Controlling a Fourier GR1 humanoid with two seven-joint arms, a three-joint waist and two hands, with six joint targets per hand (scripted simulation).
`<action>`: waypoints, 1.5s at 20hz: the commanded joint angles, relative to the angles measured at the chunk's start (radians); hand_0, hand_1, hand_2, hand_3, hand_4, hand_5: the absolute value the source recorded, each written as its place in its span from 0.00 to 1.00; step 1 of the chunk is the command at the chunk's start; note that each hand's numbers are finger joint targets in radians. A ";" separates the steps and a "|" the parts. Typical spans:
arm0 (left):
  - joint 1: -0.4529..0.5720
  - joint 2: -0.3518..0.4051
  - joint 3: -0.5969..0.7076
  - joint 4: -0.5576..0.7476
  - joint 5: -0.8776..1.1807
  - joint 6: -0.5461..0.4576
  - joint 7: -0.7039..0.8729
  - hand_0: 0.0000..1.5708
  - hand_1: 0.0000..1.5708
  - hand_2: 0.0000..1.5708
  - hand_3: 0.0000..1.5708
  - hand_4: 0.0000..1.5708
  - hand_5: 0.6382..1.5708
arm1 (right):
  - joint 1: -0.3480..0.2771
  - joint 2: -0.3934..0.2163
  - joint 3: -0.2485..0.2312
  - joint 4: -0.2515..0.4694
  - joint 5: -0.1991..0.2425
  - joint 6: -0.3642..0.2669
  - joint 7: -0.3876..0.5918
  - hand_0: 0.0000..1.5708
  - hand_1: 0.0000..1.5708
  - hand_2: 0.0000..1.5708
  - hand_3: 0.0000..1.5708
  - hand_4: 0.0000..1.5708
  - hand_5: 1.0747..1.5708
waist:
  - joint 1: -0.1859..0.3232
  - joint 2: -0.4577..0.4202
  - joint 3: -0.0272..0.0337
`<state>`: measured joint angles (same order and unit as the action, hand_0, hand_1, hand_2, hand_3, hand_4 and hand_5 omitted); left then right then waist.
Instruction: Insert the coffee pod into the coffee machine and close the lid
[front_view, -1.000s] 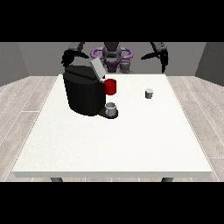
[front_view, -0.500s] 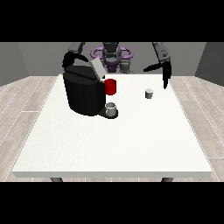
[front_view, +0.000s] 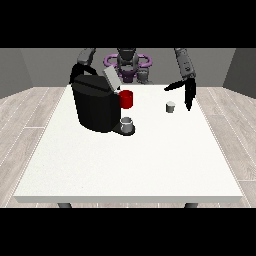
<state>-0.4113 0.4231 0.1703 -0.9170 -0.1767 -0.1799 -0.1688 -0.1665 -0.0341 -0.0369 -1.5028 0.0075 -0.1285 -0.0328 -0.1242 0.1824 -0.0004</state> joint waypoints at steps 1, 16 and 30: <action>-0.044 -0.016 -0.040 0.036 -0.056 0.012 0.026 0.00 0.00 0.13 0.00 0.00 1.00 | -0.010 0.017 -0.010 0.105 0.016 -0.019 -0.075 0.00 0.00 0.00 0.00 0.27 1.00 | 0.021 0.005 0.0005; -0.087 0.046 -0.102 0.249 -0.256 0.082 -0.038 0.36 0.36 0.44 0.26 0.00 1.00 | -0.004 -0.004 0.017 0.077 0.018 -0.011 0.009 0.00 0.00 0.00 0.00 0.30 1.00 | -0.023 -0.034 0.0001; -0.178 0.007 -0.059 0.384 -0.359 0.375 -0.188 0.59 0.59 0.66 0.53 0.23 1.00 | -0.068 0.030 0.023 0.046 -0.011 -0.022 -0.032 0.00 0.00 0.00 0.00 0.33 1.00 | -0.063 0.082 -0.0004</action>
<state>-0.5619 0.4188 0.0850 -0.5883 -0.5205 0.1235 -0.3134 -0.2312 -0.0165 -0.0324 -1.4181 0.0025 -0.1622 -0.0462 -0.1512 0.2098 0.0013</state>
